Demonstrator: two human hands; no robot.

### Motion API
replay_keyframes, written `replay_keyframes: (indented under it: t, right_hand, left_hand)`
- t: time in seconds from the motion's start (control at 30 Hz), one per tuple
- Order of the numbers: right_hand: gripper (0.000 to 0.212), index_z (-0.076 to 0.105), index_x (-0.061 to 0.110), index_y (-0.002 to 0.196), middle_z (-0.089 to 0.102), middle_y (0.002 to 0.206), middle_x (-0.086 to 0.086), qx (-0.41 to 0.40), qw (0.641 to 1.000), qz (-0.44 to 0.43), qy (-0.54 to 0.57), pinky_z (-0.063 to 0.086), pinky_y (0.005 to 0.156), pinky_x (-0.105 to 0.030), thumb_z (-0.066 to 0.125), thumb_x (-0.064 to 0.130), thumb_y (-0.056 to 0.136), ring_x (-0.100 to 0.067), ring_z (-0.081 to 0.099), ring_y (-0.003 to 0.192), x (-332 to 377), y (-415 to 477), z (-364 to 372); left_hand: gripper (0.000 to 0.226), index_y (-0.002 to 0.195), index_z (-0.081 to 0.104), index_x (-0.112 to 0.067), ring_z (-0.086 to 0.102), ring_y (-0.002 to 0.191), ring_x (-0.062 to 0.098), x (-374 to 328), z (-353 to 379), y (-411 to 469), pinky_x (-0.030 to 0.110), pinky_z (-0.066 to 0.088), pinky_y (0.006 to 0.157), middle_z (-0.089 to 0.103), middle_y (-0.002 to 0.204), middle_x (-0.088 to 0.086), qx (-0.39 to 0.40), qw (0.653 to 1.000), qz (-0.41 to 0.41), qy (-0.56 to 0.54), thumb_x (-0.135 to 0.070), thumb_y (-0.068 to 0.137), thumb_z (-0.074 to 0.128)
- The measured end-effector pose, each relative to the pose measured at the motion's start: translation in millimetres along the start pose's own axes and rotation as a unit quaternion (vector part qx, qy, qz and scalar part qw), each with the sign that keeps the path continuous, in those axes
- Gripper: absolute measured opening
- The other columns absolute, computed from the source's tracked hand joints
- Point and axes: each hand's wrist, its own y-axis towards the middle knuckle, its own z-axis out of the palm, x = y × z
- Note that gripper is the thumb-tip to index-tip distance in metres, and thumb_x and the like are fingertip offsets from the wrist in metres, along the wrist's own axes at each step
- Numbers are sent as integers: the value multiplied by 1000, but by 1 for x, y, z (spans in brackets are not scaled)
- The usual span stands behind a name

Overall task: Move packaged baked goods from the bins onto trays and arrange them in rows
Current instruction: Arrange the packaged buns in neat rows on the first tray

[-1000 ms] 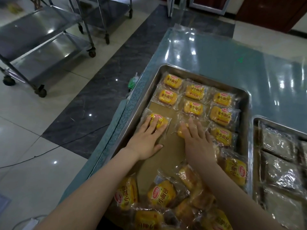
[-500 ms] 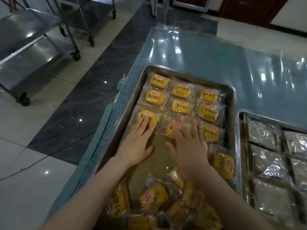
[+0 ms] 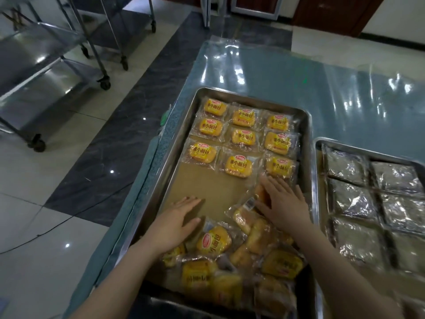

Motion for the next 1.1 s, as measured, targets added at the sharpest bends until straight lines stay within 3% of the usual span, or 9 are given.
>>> replay_keyframes:
  t: [0.13, 0.23, 0.43, 0.57, 0.67, 0.77, 0.9, 1.0, 1.1]
  right_hand:
    - [66, 6, 44, 147, 13, 158, 10, 52, 999, -2, -9, -1, 112, -59, 41, 55, 92, -24, 5, 146, 11, -26, -1]
    - [49, 23, 44, 143, 15, 158, 9, -17, 1000, -19, 14, 1, 113, -57, 38, 45, 96, -23, 2, 146, 27, -43, -8]
    - [35, 52, 35, 131, 41, 147, 10, -111, 985, -99, 86, 3, 116, -49, 42, 38, 97, -15, 18, 144, 72, -73, -21]
    - [29, 63, 30, 121, 58, 132, 8, -114, 976, -154, 101, 28, 109, -40, 54, 32, 94, -18, 46, 128, 97, -87, -23]
    - [33, 60, 34, 123, 60, 128, 8, 20, 982, -184, 47, 42, 97, -35, 53, 24, 92, -16, 54, 115, 115, -90, -17]
    - [54, 44, 39, 136, 44, 144, 7, 90, 981, -167, -39, 26, 108, -44, 59, 24, 86, -19, 39, 131, 123, -88, -4]
    - [63, 31, 41, 143, 27, 155, 6, 101, 982, -150, -63, 13, 113, -48, 58, 23, 89, -21, 28, 139, 125, -87, 6]
    - [63, 29, 39, 144, 27, 155, 1, 109, 986, -114, -63, 17, 112, -51, 55, 20, 90, -28, 27, 139, 130, -84, 8]
    - [54, 31, 26, 143, 29, 151, -9, 64, 998, -14, -8, 33, 104, -51, 52, 29, 94, -36, 31, 134, 141, -76, 11]
  left_hand:
    - [57, 146, 26, -36, 8, 141, 3, 2, 1, -38, 21, 7, 108, 20, 155, -11, -4, 1000, 1, 28, -37, 95, 50]
    - [53, 145, 31, -33, 8, 142, 6, 10, 1, -64, 23, 3, 110, 21, 154, -11, -44, 998, 11, 34, -32, 95, 50]
    - [56, 144, 30, -34, 11, 142, 9, 29, 4, -101, 29, 11, 113, 16, 150, -17, -73, 996, 13, 41, -30, 93, 54]
    - [63, 148, 22, -32, 1, 142, 6, 33, 13, -105, 26, 1, 111, 4, 156, -12, -66, 996, 8, 65, -39, 93, 53]
    - [72, 149, 16, -34, 4, 143, 7, 34, 14, -105, 26, 2, 110, 7, 158, -7, -66, 995, 10, 71, -43, 90, 56]
    - [79, 150, 14, -29, 11, 143, 10, 34, 15, -104, 34, 13, 115, 10, 158, -6, -67, 994, -1, 83, -46, 87, 59]
    - [77, 150, 17, -27, 14, 143, 15, 33, 16, -100, 38, 19, 116, 14, 158, -3, -70, 994, -13, 81, -33, 87, 63]
    - [73, 149, 19, -30, 4, 145, 20, 28, 9, -81, 33, -3, 113, 9, 158, 2, -46, 986, 52, 154, -8, 89, 54]
    - [66, 142, 37, -30, 5, 145, 24, 19, -4, -58, 36, 4, 115, 7, 159, 4, -88, 964, 95, 234, 0, 86, 52]
